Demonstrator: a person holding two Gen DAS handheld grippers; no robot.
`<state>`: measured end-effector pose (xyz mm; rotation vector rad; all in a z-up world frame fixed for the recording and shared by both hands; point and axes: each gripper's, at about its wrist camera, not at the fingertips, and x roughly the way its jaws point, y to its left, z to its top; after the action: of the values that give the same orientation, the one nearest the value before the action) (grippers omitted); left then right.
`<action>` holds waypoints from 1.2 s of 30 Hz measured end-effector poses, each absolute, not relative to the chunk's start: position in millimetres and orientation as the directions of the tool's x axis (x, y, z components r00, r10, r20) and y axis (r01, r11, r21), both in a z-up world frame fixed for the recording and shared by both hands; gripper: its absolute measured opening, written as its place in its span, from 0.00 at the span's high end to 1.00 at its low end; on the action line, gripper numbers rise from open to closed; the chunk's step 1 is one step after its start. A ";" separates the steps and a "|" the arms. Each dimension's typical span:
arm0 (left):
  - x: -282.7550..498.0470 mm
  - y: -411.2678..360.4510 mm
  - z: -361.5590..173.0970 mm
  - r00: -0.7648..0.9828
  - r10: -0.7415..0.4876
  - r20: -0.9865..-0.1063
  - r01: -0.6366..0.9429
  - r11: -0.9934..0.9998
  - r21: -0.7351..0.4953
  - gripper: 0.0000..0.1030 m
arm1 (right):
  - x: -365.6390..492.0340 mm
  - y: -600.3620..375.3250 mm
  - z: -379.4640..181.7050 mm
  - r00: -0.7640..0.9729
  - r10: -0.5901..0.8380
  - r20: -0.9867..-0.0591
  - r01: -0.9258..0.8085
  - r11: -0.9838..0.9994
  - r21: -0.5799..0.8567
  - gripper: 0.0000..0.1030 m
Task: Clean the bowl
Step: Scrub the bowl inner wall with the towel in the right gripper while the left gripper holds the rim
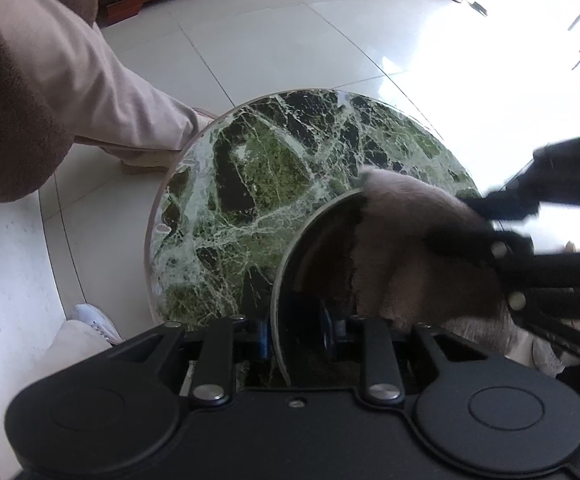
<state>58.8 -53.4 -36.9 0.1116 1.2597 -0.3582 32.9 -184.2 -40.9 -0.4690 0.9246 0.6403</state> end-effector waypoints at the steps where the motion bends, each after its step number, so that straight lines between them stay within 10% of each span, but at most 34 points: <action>1: 58.7 -53.5 -36.9 0.257 -0.202 -0.945 0.327 0.938 -0.112 0.77 | 36.7 -179.4 -39.6 0.448 0.307 -0.840 -0.696 0.709 -0.112 0.86; 21: 54.5 -53.6 -39.2 0.280 -0.201 -0.939 0.257 0.958 -0.129 0.77 | 45.8 -180.1 -37.2 0.427 0.355 -0.832 -0.661 0.750 -0.020 0.86; 36: 60.5 -49.9 -31.4 0.333 -0.226 -0.916 0.222 0.962 -0.157 0.80 | 2.1 -245.2 -59.9 0.466 0.412 -0.783 -0.226 0.911 0.346 0.83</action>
<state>60.5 -49.9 -31.4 -0.0039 1.1965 -0.2920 2.1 -245.2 -59.9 0.2041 1.0140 0.3951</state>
